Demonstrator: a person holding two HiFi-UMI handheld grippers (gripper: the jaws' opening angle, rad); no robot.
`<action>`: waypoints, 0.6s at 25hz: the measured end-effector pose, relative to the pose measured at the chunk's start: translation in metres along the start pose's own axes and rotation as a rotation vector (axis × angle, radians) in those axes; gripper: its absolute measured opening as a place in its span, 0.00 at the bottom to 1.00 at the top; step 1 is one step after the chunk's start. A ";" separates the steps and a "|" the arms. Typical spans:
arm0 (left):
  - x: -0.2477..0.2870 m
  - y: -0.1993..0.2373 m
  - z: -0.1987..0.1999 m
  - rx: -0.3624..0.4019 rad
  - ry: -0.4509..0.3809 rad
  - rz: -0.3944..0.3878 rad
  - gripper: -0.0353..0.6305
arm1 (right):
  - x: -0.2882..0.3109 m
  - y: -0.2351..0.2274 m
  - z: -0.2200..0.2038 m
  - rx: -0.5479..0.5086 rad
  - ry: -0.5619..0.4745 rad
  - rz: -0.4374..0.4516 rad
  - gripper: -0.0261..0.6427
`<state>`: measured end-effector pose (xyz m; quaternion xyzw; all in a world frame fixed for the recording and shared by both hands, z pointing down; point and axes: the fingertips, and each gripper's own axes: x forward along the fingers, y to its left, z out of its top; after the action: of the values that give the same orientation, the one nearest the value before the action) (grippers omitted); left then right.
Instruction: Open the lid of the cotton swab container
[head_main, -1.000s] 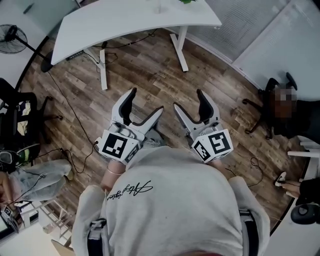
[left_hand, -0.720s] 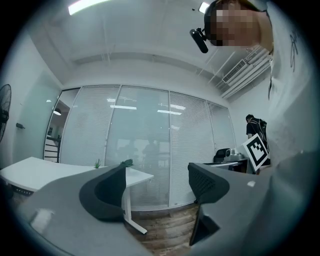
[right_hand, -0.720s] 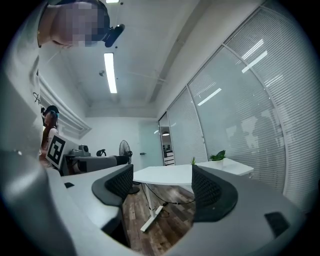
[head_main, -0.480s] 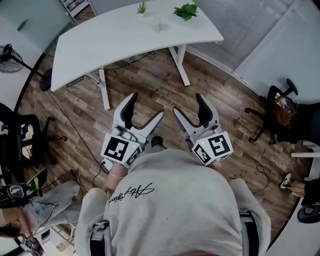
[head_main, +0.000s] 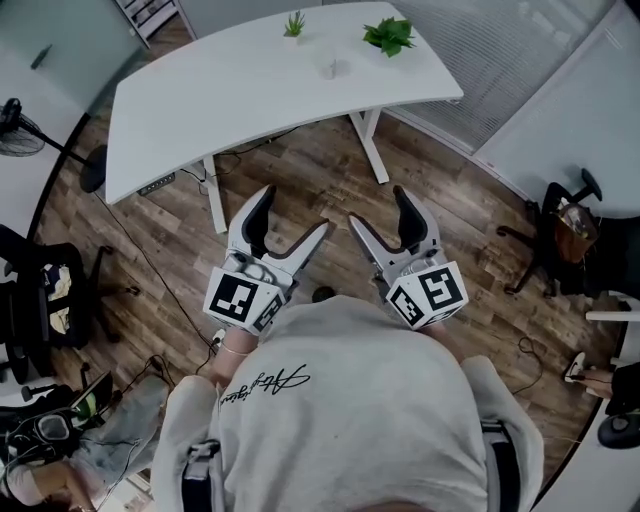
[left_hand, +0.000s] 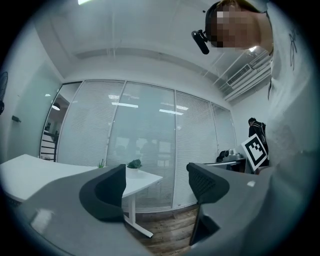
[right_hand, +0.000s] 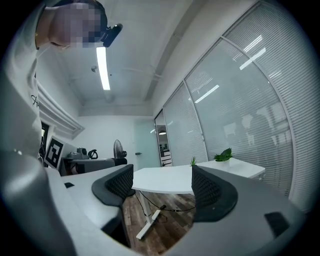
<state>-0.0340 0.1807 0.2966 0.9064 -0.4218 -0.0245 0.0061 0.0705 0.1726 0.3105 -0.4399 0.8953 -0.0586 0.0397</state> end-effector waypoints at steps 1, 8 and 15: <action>0.002 0.006 0.000 0.003 -0.001 0.000 0.62 | 0.006 0.000 0.001 -0.002 -0.003 0.002 0.56; 0.012 0.037 -0.001 0.018 -0.010 -0.004 0.62 | 0.034 -0.005 0.003 -0.013 -0.029 -0.012 0.56; 0.025 0.043 -0.008 -0.002 -0.006 0.017 0.62 | 0.041 -0.019 -0.002 -0.009 0.002 0.001 0.56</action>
<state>-0.0505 0.1337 0.3046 0.9027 -0.4294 -0.0276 0.0062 0.0602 0.1287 0.3142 -0.4393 0.8959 -0.0552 0.0369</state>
